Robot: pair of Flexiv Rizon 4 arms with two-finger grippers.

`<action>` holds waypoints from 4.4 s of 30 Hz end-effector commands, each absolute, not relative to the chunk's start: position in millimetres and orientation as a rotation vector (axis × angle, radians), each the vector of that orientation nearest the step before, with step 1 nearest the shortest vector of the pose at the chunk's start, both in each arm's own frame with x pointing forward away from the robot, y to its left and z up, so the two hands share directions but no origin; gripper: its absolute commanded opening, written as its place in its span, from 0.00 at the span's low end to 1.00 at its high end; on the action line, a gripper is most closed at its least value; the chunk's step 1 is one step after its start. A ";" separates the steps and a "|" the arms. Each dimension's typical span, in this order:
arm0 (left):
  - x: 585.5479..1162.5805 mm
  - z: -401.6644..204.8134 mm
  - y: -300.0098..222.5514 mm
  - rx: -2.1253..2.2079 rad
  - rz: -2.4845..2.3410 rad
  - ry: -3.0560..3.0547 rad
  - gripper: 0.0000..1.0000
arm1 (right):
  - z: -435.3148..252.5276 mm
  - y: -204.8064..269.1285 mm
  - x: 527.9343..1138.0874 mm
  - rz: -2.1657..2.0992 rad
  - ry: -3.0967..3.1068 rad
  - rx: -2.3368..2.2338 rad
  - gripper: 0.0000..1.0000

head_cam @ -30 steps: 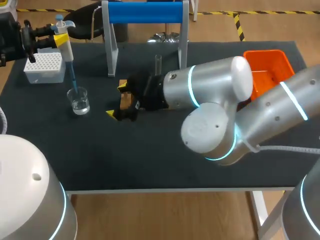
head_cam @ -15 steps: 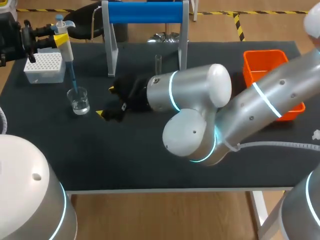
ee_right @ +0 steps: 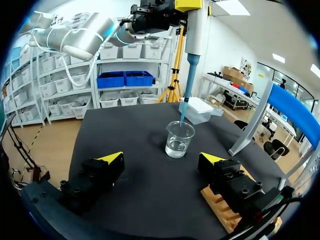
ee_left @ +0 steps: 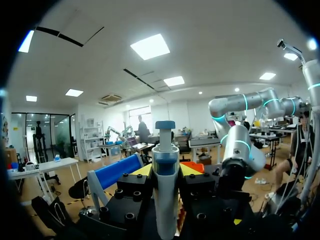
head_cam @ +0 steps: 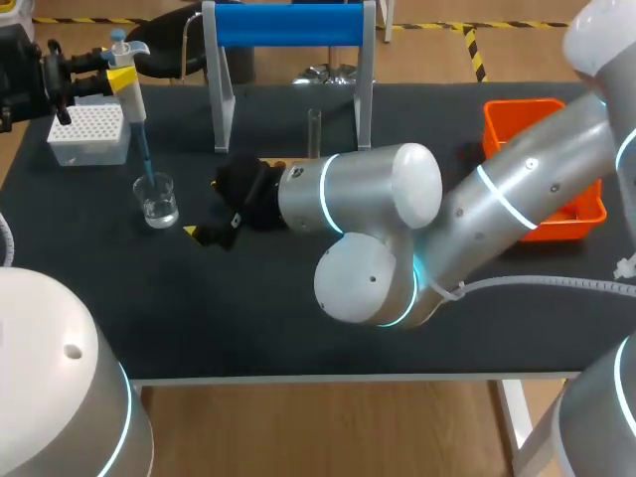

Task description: Invert the test tube, pick up the pipette, mount the tip to pipette, aspirate from beaker and dispense into the tube, eject the tip, return the pipette, and cap with the stopper.

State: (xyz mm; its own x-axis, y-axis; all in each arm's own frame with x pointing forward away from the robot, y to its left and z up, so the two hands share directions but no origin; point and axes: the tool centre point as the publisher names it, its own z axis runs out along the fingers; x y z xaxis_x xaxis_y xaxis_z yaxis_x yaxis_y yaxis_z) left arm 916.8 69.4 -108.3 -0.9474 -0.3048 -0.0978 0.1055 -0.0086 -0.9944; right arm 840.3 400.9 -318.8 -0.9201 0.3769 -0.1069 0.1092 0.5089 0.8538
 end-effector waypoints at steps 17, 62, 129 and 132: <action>917.2 -108.3 69.9 -0.205 -2.036 1.985 0.00 | -321.5 403.9 837.8 1.366 2.453 0.419 1.00; 917.8 -128.0 78.2 -0.146 -2.020 1.944 0.00 | -321.5 403.9 837.8 1.366 2.453 0.419 1.00; 938.8 -182.4 85.2 -0.275 -2.106 1.963 0.00 | -321.5 403.9 837.8 1.366 2.453 0.419 1.00; 938.7 -182.3 85.3 -0.276 -2.106 1.963 0.00 | -321.5 403.9 837.8 1.366 2.453 0.419 1.00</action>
State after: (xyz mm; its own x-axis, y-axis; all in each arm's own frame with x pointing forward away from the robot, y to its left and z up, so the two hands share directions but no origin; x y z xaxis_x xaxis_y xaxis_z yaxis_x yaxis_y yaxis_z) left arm 937.6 83.9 -182.2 -0.9496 -0.3120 -0.0305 0.0521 -0.0611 -0.9968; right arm 837.6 404.1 -321.4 -0.9118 0.3929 -0.1194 0.1054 0.5052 0.8566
